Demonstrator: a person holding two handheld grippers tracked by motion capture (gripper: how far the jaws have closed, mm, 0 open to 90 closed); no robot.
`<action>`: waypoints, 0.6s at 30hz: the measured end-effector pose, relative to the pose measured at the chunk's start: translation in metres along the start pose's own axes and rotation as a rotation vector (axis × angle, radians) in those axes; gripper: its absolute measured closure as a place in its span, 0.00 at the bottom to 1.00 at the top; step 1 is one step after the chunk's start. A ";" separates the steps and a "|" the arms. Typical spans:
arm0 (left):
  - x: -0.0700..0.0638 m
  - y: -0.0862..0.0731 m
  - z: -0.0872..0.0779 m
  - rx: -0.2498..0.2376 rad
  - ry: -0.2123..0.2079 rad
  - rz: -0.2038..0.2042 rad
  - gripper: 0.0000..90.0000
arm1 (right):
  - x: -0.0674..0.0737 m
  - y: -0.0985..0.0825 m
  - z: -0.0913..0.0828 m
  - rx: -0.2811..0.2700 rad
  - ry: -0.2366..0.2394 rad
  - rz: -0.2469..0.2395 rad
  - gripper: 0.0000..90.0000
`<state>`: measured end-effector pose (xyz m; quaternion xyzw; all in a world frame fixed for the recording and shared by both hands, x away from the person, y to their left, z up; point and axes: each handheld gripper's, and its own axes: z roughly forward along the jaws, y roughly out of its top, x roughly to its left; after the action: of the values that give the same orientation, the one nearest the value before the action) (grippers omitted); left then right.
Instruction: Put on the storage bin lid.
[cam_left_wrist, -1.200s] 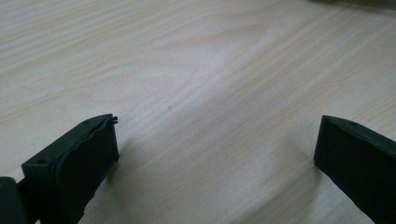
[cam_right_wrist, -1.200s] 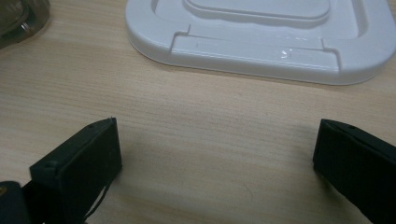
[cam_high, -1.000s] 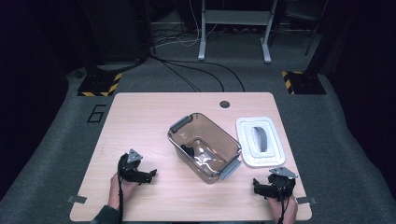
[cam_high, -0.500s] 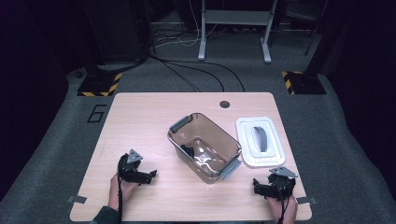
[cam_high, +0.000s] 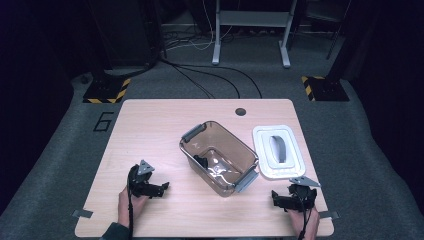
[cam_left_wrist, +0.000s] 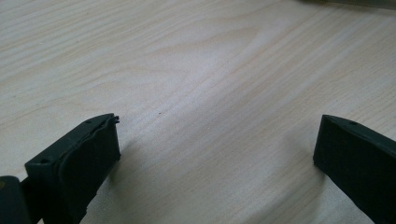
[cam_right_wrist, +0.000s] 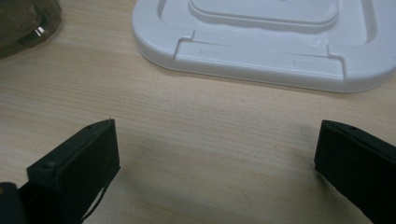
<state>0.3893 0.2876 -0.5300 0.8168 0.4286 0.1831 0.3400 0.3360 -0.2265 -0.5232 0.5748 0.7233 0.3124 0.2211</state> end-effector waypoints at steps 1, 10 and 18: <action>0.000 0.000 0.000 0.004 0.000 0.006 0.00 | 0.000 0.002 0.000 -0.002 -0.002 -0.001 0.00; 0.000 0.000 0.000 0.003 0.003 0.005 0.00 | 0.000 0.025 0.003 -0.021 0.003 -0.029 0.00; 0.000 0.000 0.000 0.003 0.003 0.005 0.00 | -0.001 0.046 0.011 -0.009 0.015 -0.056 0.00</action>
<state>0.3894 0.2877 -0.5299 0.8181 0.4273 0.1844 0.3379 0.3756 -0.2186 -0.4988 0.5508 0.7393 0.3137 0.2270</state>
